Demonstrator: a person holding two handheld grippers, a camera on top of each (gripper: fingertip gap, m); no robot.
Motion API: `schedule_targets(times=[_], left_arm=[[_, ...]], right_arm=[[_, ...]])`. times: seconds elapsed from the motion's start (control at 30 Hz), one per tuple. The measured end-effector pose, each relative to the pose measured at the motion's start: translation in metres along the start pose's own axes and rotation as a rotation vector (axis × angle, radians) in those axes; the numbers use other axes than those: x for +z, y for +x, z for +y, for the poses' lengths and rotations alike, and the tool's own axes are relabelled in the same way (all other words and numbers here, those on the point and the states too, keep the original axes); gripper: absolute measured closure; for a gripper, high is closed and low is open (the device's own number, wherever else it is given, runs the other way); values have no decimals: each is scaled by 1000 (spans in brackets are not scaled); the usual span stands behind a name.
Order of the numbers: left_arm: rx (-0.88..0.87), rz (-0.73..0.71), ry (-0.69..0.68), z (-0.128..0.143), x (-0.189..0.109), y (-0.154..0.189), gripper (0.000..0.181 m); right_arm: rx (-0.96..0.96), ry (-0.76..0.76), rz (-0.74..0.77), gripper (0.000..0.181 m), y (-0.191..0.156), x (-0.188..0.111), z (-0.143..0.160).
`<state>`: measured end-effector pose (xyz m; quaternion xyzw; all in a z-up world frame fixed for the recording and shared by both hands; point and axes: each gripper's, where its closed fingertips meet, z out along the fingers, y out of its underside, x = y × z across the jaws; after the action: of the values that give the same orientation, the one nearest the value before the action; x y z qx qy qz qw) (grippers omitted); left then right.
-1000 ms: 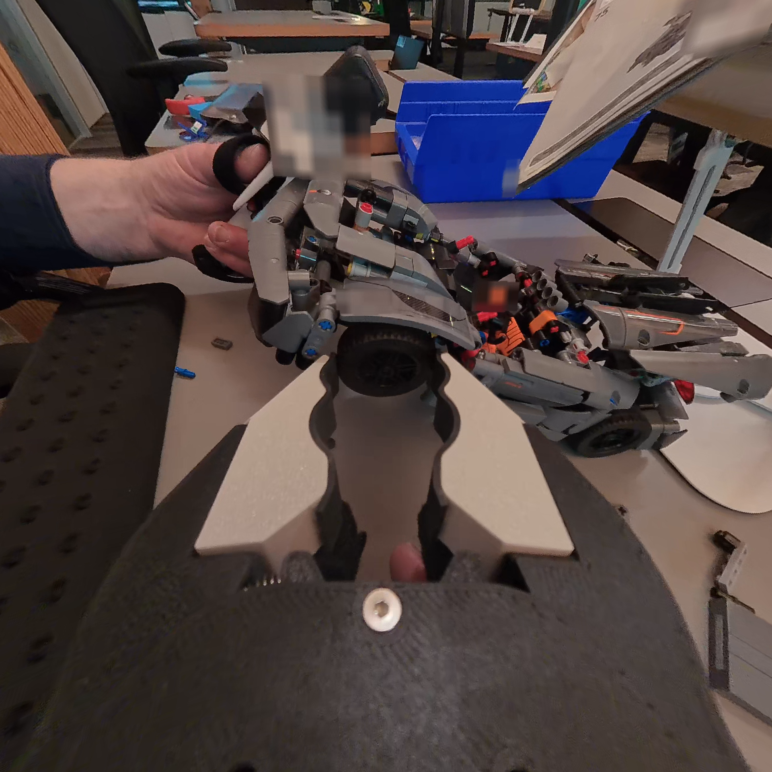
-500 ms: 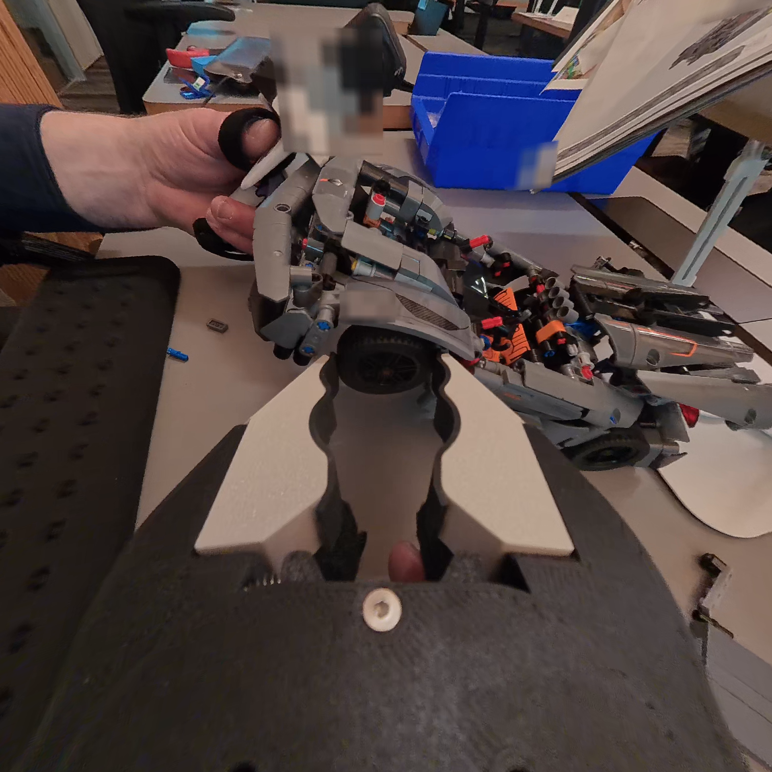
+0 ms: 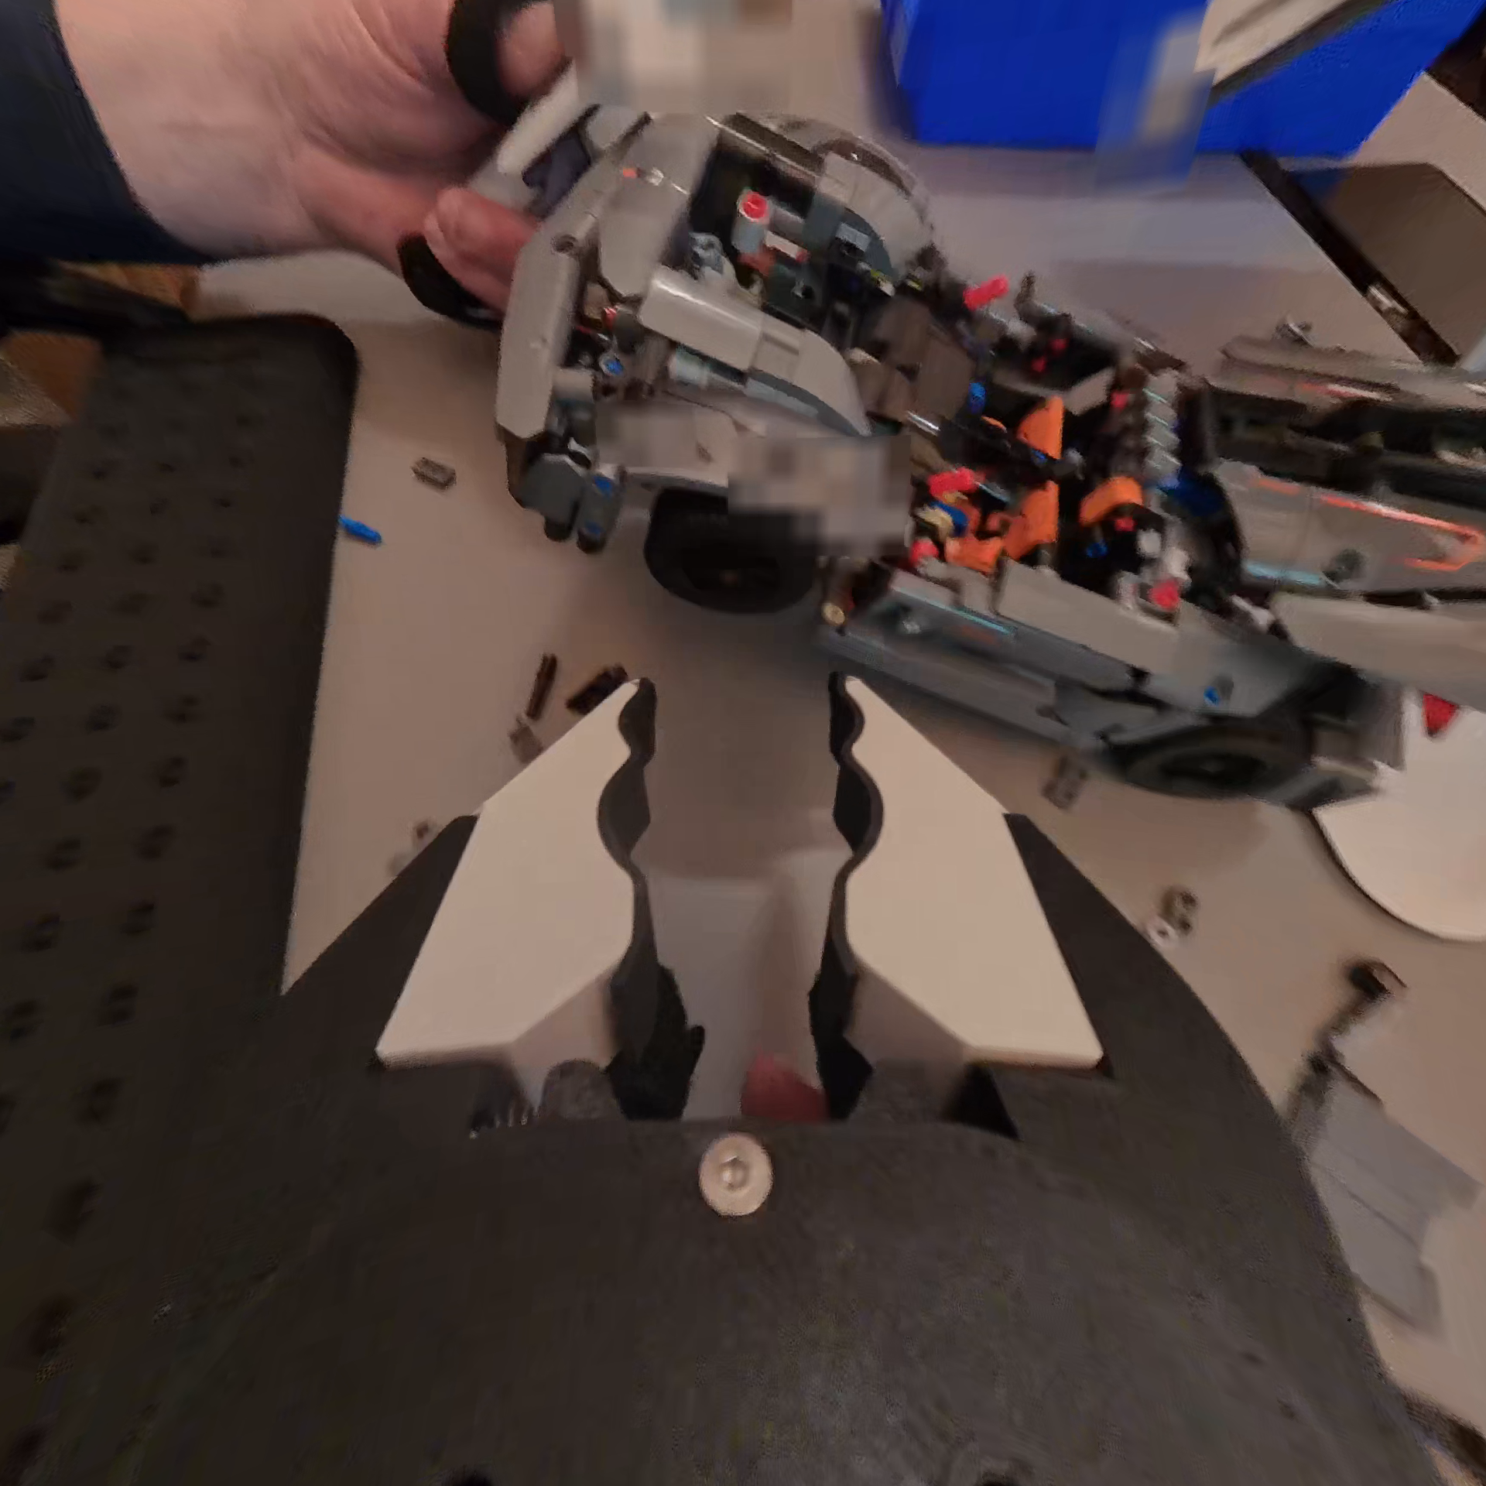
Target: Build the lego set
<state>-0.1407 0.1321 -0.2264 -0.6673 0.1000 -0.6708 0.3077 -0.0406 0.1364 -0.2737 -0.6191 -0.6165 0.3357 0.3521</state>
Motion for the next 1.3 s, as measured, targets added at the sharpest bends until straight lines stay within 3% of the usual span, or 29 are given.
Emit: schedule_targets(times=[0.2, 0.37, 0.6, 0.77, 1.0, 1.3], left_arm=[[-18, -20, -47, 7, 0, -11, 148], [-12, -38, -83, 13, 8, -13, 148], [-27, -15, -121, 19, 17, -12, 148], [-57, -14, -153, 27, 20, -14, 147], [-41, -79, -257, 46, 40, -22, 144], [-78, -54, -363, 67, 71, -18, 143]], right_arm=[[70, -134, 115, 138, 36, -68, 29], [150, -330, 184, 129, 53, -110, 87], [182, -530, 128, 121, 44, -105, 140], [153, -530, 128, 138, 44, -102, 138], [147, -519, 108, 138, 41, -105, 140], [166, -507, 98, 138, 44, -110, 142]])
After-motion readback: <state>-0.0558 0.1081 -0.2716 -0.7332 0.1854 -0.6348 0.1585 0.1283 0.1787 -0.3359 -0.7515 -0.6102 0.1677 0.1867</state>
